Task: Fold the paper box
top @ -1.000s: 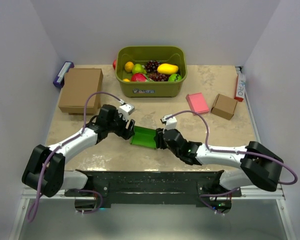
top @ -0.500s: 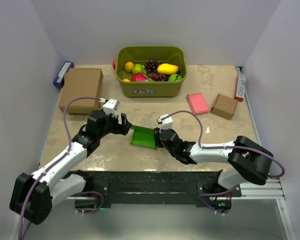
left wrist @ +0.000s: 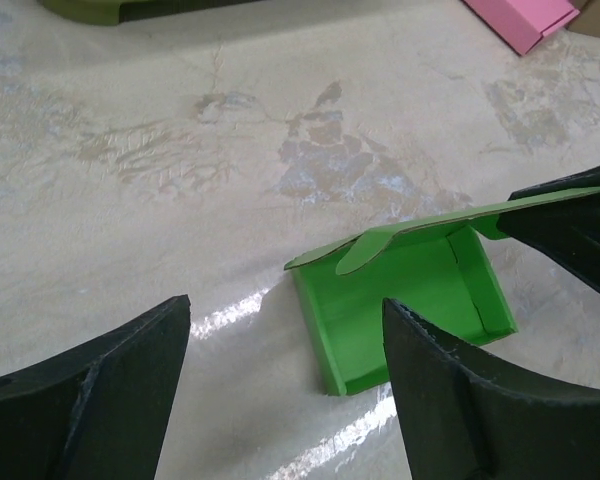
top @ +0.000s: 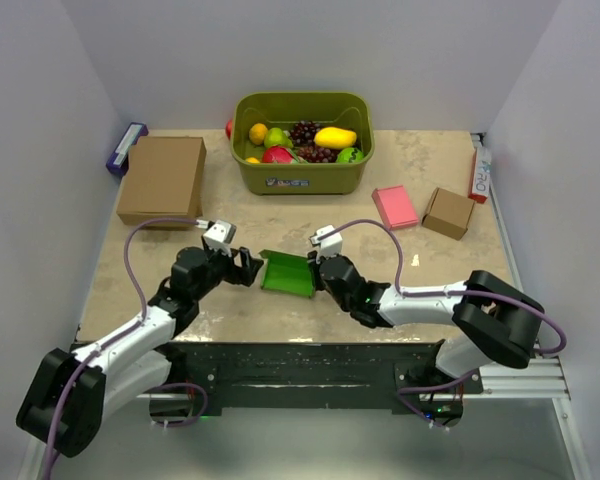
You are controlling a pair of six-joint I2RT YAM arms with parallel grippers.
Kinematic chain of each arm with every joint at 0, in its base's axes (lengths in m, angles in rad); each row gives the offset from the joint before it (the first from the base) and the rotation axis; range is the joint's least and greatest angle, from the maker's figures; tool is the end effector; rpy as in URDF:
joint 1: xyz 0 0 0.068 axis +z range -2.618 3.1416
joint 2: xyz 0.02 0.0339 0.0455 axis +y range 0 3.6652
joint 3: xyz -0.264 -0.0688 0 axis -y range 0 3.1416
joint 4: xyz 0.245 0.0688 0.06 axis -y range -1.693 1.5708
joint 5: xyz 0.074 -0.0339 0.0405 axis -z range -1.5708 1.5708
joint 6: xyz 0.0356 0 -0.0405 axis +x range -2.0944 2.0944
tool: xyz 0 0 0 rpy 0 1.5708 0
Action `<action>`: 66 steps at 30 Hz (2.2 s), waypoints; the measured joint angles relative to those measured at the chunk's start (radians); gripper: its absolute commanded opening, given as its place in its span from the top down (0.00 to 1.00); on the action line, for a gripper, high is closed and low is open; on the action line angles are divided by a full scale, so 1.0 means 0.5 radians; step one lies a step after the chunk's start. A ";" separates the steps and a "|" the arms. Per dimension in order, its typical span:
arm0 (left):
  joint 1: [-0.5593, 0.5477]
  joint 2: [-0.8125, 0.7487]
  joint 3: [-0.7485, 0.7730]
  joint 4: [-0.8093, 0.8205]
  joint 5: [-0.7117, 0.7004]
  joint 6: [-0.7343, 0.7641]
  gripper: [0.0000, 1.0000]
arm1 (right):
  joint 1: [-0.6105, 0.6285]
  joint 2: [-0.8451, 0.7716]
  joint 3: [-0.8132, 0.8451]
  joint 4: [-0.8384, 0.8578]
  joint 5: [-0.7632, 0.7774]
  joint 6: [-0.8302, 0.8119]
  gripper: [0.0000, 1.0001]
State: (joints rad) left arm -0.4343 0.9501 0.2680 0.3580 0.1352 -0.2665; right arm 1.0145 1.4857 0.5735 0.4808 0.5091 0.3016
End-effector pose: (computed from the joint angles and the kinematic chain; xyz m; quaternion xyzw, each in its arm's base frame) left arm 0.1776 -0.0877 0.1856 0.1072 0.8039 -0.2514 0.5282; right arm 0.1681 0.2375 0.1756 -0.1571 0.8111 0.1515 0.5427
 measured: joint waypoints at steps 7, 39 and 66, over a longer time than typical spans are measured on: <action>0.000 0.211 -0.009 0.362 0.159 0.155 0.27 | -0.028 0.000 -0.002 0.028 -0.012 -0.072 0.88; 0.033 0.302 0.002 0.446 0.226 0.362 0.16 | -0.317 -0.238 0.169 -0.556 -1.128 -0.653 1.00; 0.043 0.414 0.002 0.478 0.476 0.344 0.69 | -0.340 -0.239 0.169 -0.588 -1.167 -0.680 1.00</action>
State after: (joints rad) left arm -0.4126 1.1572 0.2691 0.5972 0.3733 -0.0944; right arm 0.8448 1.3663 0.6582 0.1867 -0.0746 -0.0383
